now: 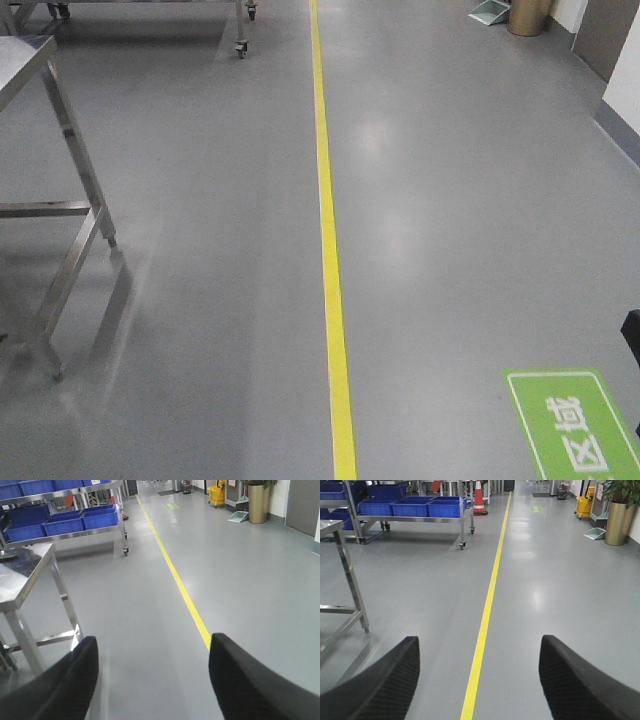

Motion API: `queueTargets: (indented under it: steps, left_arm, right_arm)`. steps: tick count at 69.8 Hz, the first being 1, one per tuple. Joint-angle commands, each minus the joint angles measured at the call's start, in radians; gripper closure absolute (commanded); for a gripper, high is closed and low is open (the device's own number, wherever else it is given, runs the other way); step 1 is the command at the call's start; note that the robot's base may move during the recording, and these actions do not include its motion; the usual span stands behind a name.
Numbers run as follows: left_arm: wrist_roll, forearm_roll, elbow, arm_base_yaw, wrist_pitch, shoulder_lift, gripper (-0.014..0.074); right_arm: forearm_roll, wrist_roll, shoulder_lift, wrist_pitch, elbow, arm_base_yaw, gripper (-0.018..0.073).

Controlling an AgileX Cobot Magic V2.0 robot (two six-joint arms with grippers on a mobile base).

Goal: Move and align brake pads A on conveyor
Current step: 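Drive along the yellow floor line past the steel racks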

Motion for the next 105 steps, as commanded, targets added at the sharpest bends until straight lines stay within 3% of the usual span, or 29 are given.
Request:
queueTargets:
  steps: [1,105]
  left_arm:
    - [-0.004,-0.004,-0.024,-0.003,-0.072,0.014,0.0127]
    - [-0.004,-0.004,-0.024,-0.003,-0.072,0.014,0.0127]
  right_arm:
    - [-0.005,-0.004,0.006,-0.078,-0.028,-0.002,0.0065]
    - [-0.005,-0.004,0.006,-0.077,-0.028,-0.002,0.0065]
